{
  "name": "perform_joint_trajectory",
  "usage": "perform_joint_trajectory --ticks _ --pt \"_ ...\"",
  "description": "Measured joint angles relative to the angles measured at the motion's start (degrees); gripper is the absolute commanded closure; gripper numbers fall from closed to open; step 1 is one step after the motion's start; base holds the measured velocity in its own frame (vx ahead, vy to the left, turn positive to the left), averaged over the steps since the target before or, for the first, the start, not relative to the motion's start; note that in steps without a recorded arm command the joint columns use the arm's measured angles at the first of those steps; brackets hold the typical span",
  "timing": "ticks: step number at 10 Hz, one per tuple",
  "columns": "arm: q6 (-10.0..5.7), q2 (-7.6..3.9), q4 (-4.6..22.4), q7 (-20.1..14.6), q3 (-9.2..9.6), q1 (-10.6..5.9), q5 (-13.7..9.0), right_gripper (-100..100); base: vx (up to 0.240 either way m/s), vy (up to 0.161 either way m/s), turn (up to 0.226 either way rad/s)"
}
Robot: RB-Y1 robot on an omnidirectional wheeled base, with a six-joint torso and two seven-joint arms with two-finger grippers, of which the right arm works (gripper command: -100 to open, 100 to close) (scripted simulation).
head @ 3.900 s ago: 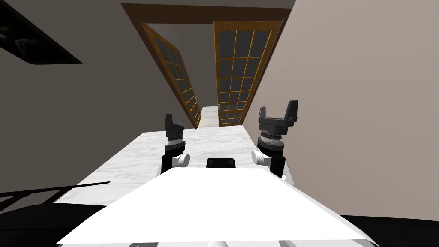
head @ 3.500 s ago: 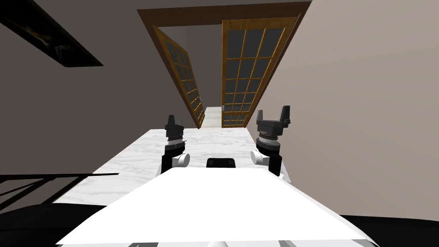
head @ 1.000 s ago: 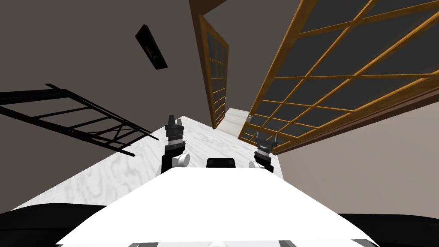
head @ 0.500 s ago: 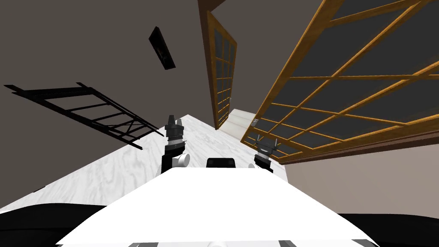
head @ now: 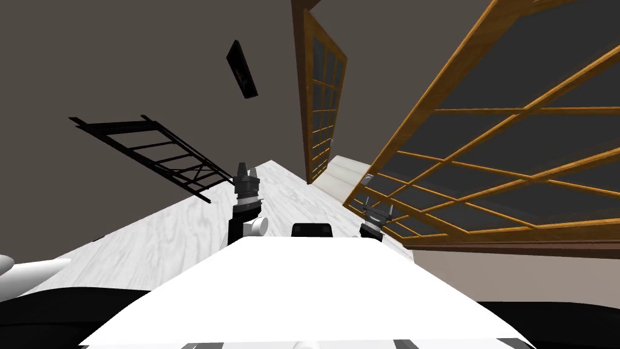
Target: Push the door open
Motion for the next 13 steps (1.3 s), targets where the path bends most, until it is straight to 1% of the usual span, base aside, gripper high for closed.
perform_joint_trajectory --ticks 1,3,5,6,7,8,9,10,12,13 --pt "-0.46 0.05 1.06 -1.16 -0.12 0.48 -1.44 -100 0.119 -0.082 0.233" --pt "-1.97 0.34 4.75 -3.43 -0.24 0.1 -3.81 -100 0.115 -0.107 0.21" --pt "-3.22 1.01 7.31 -5.23 -0.12 0.41 -6.03 -100 0.104 -0.099 0.233" --pt "-3.71 1.1 8.1 -6.19 -0.18 0.83 -7.09 -100 0.105 -0.093 0.213" --pt "-4.55 1.1 9.99 -7.59 -0.28 0.94 -8.29 -100 0.136 -0.139 0.256" --pt "-5.39 1.55 11.09 -8.85 -0.1 1.67 -9.52 -100 0.09 -0.115 0.176" --pt "-5.56 2.03 11.51 -9.27 -0.13 1.76 -10.58 -100 0.083 -0.103 0.198" --pt "-5.68 2.34 11.99 -9.84 -0.18 2.23 -11.73 -100 0.058 -0.077 0.087" --pt "-6.79 2.5 14.95 -11.48 -0.37 1.6 -13.08 -100 0.059 -0.087 0.193" --pt "-7.36 3.09 15.64 -12.24 -0.21 2.14 -14.08 -100 0.073 -0.115 0.193"
